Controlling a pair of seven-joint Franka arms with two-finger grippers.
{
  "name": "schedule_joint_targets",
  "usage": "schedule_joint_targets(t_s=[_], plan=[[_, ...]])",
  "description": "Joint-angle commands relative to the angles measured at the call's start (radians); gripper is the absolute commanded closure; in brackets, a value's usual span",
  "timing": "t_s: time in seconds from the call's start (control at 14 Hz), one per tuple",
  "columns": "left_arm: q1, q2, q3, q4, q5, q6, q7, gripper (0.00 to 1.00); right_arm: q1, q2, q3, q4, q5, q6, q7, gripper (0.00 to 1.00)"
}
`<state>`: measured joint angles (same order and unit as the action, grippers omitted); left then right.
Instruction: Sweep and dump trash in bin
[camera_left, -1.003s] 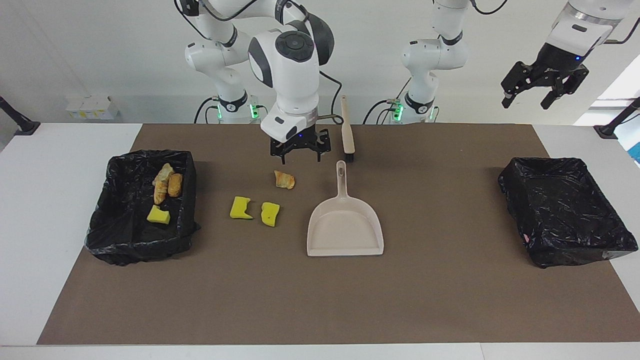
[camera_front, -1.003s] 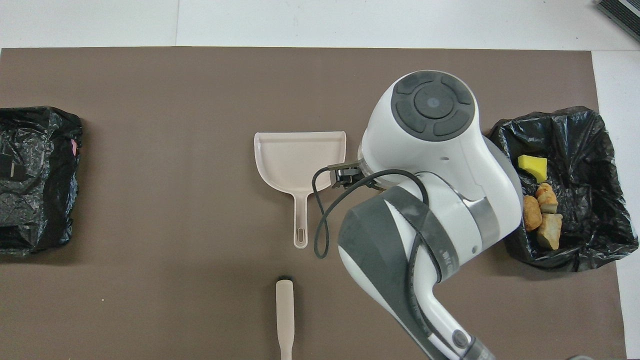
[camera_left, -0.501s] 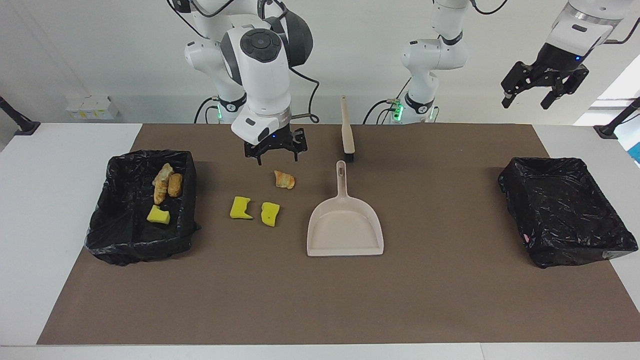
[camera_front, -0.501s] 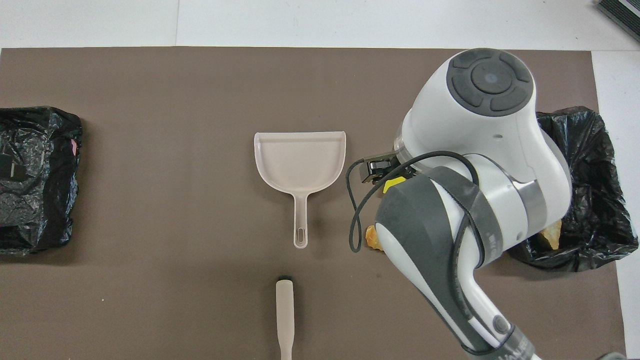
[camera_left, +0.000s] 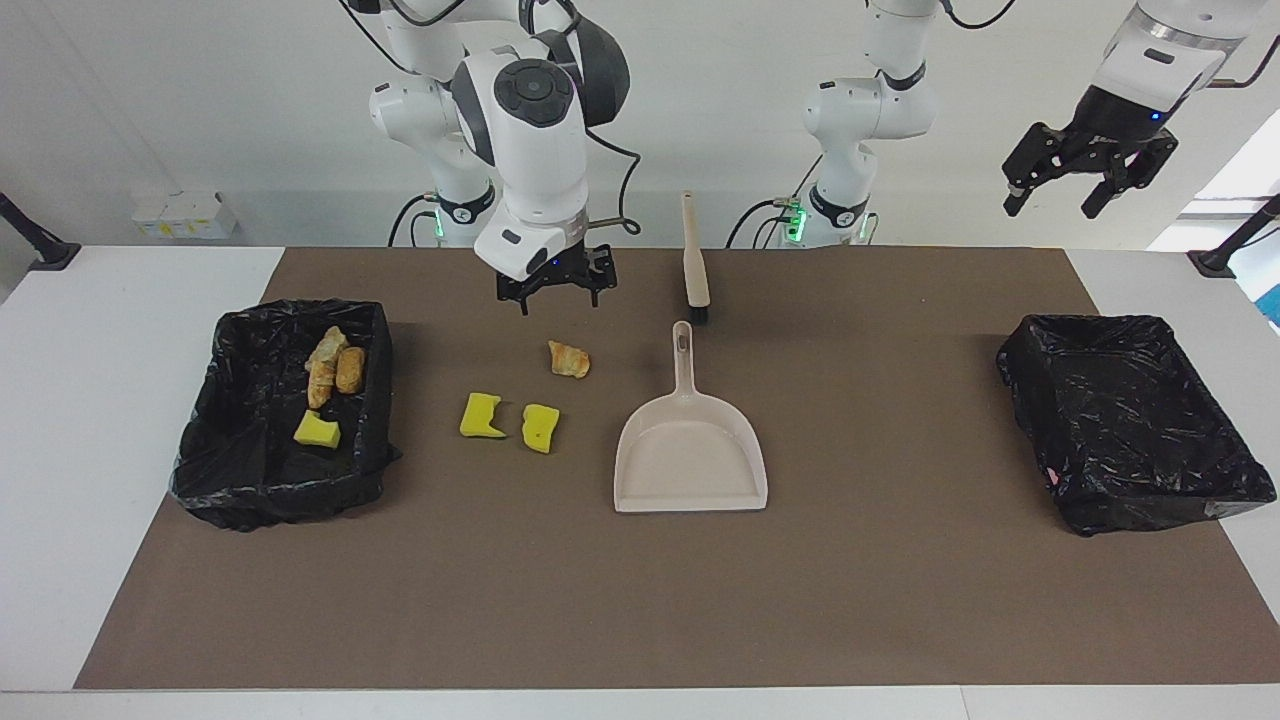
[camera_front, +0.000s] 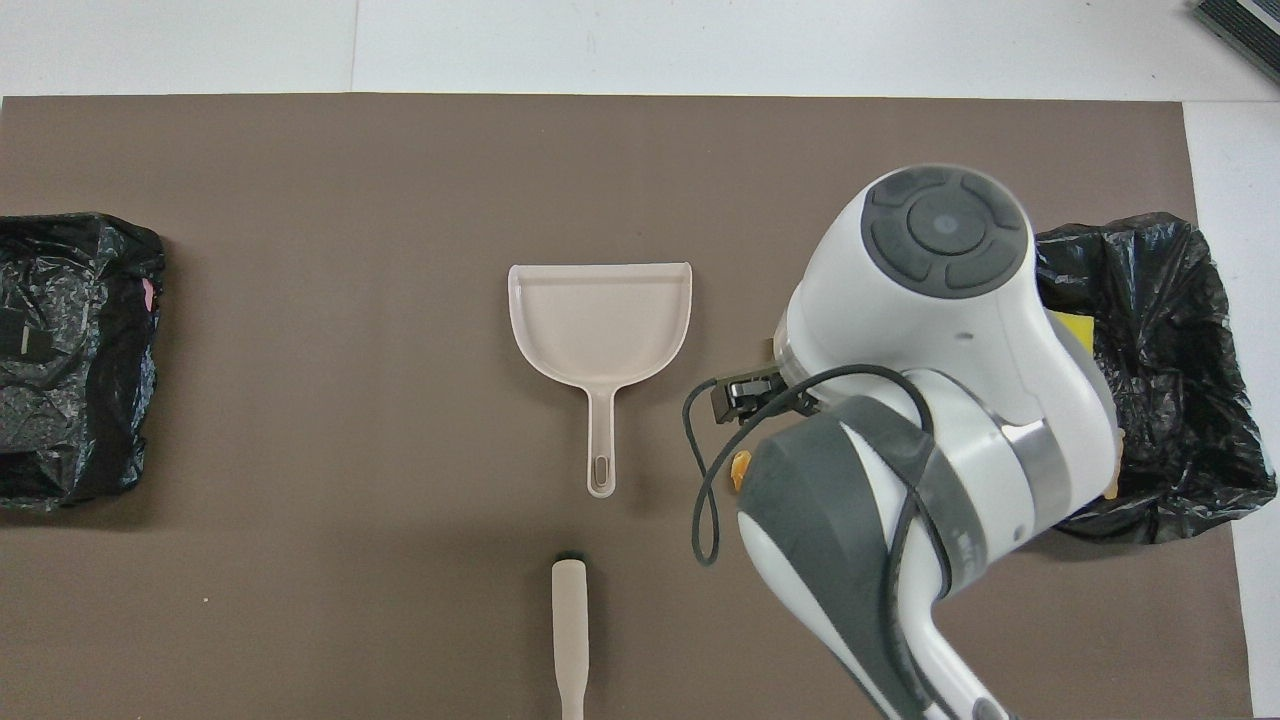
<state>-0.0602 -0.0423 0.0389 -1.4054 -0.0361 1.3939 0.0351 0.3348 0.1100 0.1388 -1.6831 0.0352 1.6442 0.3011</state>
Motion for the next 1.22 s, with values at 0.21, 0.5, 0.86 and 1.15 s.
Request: schedule_joint_targets(t_s=[0.21,0.5,0.86,1.15], plan=[[0.014,-0.007,-0.008,0.003,-0.002,-0.019,0.012,0.00,0.164,-0.230,0.004,-0.380,0.080,0.157,0.166,0.00],[0.014,-0.007,-0.008,0.003,-0.002,-0.019,0.012,0.00,0.256,-0.257,0.004,-0.409,0.181,0.180,0.270,0.00],[0.014,-0.007,-0.008,0.003,-0.002,-0.019,0.012,0.00,0.386,-0.242,0.005,-0.435,0.219,0.274,0.462,0.00],[0.014,-0.007,-0.008,0.003,-0.002,-0.019,0.012,0.00,0.489,-0.174,0.004,-0.457,0.218,0.391,0.590,0.00]])
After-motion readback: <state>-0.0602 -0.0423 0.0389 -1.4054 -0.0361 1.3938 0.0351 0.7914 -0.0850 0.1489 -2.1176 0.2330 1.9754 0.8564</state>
